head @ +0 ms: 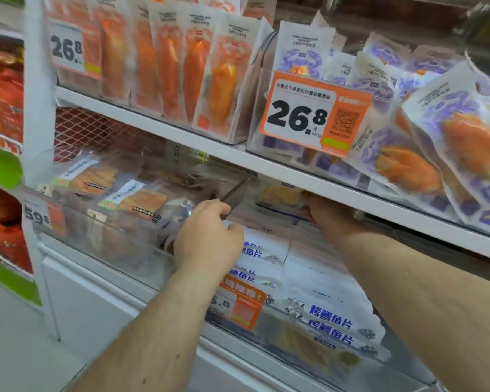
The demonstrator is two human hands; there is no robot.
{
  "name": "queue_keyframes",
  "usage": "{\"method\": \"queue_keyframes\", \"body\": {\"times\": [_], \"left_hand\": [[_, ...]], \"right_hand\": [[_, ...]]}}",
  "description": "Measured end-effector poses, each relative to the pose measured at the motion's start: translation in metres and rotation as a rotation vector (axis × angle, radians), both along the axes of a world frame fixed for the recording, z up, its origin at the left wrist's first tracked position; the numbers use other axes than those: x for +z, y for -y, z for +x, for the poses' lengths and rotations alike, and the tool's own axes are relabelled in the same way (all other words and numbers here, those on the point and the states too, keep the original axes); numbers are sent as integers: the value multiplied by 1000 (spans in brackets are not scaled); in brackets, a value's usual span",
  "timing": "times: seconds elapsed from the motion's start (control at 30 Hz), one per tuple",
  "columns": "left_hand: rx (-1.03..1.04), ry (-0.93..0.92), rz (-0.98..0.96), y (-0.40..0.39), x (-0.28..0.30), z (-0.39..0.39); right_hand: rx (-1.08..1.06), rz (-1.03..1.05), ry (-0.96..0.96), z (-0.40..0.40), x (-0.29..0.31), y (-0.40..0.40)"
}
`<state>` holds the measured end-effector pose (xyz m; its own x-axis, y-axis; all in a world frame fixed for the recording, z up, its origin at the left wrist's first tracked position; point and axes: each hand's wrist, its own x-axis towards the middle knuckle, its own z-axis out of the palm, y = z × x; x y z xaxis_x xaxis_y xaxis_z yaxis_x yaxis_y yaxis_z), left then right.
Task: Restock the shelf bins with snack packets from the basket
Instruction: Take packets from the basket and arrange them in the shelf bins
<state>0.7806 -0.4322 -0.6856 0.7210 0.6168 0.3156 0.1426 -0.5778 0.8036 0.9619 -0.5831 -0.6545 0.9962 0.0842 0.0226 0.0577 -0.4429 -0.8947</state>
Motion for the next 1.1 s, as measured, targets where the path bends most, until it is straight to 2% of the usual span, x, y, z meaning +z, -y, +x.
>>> {"method": "queue_keyframes", "body": {"times": [0.33,0.77,0.97,1.1], "left_hand": [[13,-33,-4,0,3,-1],[-21,-38,6,0,3,-4],[-34,-37,13,0,4,-5],[-36,-34,190,7,12,-14]], "right_hand": [[89,-79,-6,10,-3,-26],[-82,-255,80,8,-12,-25],[-97,-244,95,1,-10,-24],[-100,-303,116,-19,2,-18]]}}
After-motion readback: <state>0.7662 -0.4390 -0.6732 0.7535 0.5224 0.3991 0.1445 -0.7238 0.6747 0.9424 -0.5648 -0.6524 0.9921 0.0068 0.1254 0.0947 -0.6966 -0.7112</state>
